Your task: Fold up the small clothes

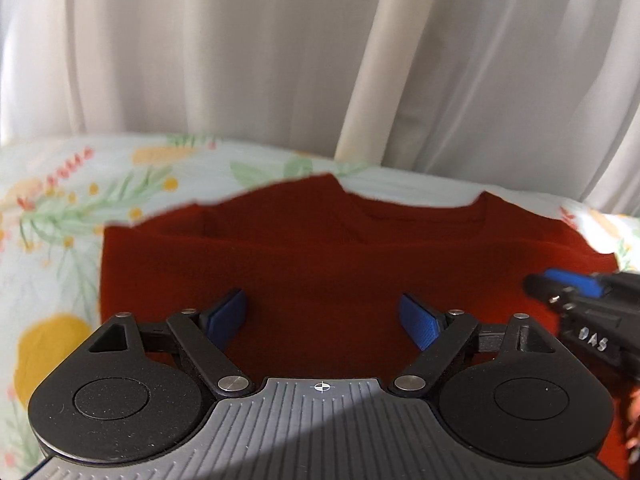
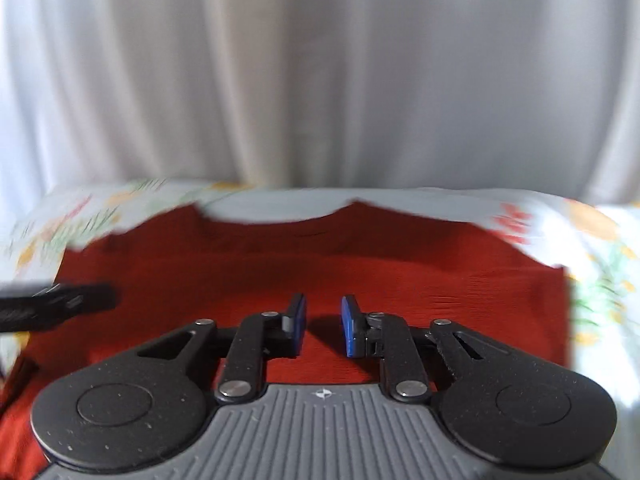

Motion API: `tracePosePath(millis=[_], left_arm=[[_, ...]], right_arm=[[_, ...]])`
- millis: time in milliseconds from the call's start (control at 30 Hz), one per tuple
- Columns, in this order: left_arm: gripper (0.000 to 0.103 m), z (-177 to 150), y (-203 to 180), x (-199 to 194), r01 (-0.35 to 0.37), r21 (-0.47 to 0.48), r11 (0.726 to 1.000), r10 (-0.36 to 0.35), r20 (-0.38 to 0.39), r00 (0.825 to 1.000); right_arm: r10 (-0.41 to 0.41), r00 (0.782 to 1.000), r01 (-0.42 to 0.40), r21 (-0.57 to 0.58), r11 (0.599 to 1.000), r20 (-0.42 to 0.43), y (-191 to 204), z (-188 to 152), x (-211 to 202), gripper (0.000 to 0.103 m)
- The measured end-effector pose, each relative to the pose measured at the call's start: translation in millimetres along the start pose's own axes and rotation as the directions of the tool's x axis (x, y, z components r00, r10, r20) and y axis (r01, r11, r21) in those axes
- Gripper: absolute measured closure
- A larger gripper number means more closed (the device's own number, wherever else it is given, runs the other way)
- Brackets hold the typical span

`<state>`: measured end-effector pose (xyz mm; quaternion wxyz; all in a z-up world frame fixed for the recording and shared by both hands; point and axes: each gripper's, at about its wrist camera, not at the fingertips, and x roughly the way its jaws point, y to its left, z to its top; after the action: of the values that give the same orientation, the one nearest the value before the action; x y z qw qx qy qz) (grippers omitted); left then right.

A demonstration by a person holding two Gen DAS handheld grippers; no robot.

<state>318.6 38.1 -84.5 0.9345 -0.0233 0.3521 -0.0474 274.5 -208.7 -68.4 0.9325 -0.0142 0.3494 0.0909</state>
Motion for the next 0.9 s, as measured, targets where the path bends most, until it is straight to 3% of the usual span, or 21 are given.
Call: tracePosePath(millis=[133, 267, 400, 500, 633, 900], left_arm=[[0.009, 5.8, 1.5, 14.6, -0.024, 0.010, 1.000, 0.024, 0.004, 1.000], [0.005, 7.9, 3.0, 21.0, -0.026, 0.012, 1.000, 0.026, -0.001, 1.000], [0.005, 5.9, 2.6, 15.8, -0.022, 0.029, 0.999, 0.022, -0.008, 1.000], [0.005, 2.5, 3.3, 9.2, -0.018, 0.031, 0.999, 0.019, -0.010, 1.000], [0.004, -5.5, 1.1, -1.3, -0.022, 0.045, 0.999, 0.023, -0.019, 1.000], [0.004, -23.6, 6.2, -24.2, 0.013, 0.053, 0.998, -0.011, -0.039, 0.999]], right_arm=[[-0.152, 0.986, 0.156, -0.053, 0.986, 0.069, -7.8, -0.7, 12.6, 0.084], [-0.223, 0.972, 0.225, -0.026, 0.974, 0.077, -30.0, 4.1, 20.8, 0.083], [-0.189, 0.981, 0.187, 0.038, 0.982, 0.045, -33.7, 8.6, 12.9, 0.082], [-0.116, 0.993, 0.115, 0.039, 0.993, 0.036, -24.5, -4.7, -13.8, 0.082], [-0.143, 0.989, 0.145, -0.044, 0.988, 0.045, -14.5, -30.4, -29.6, 0.080], [-0.141, 0.990, 0.140, -0.041, 0.989, -0.005, -19.9, -32.8, -39.3, 0.080]])
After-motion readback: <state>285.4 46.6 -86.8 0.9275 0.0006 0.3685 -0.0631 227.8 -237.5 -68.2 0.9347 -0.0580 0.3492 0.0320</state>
